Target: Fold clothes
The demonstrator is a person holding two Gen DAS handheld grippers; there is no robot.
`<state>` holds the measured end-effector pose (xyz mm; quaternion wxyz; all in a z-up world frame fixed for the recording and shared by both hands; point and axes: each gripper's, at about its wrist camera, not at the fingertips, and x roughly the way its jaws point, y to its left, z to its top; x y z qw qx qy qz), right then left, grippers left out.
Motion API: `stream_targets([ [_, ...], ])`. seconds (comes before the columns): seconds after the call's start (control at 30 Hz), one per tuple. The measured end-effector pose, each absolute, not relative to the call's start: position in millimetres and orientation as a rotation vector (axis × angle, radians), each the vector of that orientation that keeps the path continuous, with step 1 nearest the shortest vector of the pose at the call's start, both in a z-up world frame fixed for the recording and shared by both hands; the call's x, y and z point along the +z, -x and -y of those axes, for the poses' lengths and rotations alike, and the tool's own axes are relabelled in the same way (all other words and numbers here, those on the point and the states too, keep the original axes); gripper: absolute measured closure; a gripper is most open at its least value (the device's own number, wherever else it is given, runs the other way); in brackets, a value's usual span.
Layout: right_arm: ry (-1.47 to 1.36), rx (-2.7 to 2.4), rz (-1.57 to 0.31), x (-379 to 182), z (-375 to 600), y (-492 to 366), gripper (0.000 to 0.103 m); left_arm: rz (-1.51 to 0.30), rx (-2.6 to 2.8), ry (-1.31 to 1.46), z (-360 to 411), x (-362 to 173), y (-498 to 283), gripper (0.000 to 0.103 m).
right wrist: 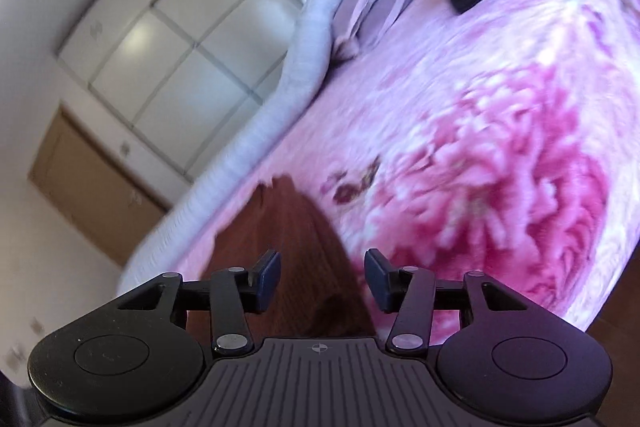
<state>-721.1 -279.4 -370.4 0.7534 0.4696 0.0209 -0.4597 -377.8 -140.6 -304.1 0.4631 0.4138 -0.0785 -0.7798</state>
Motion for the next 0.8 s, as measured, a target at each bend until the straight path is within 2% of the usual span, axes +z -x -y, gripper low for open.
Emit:
stream_targets([
  [0.23, -0.943, -1.027, -0.163, -365, 293, 704, 0.053, 0.002, -1.820, -0.960, 153, -304, 327, 0.071],
  [0.37, -0.968, -1.022, -0.156, -360, 282, 714, 0.053, 0.086, -1.813, -0.988, 142, -303, 320, 0.070],
  [0.43, -0.918, -1.016, -0.166, -349, 271, 713, 0.053, 0.193, -1.845, -1.015, 134, -304, 320, 0.058],
  [0.5, -0.886, -1.000, -0.167, -341, 261, 711, 0.053, 0.279, -1.857, -1.034, 138, -300, 321, 0.055],
  [0.57, -0.868, -0.984, -0.160, -337, 254, 709, 0.053, 0.242, -1.898, -0.968, 154, -286, 322, 0.055],
  [0.67, -0.863, -0.955, -0.133, -329, 251, 697, 0.053, 0.071, -1.931, -0.858, 198, -273, 318, 0.056],
  [0.8, -0.837, -0.895, -0.120, -317, 249, 683, 0.053, -0.144, -1.869, -0.867, 253, -293, 299, 0.067],
])
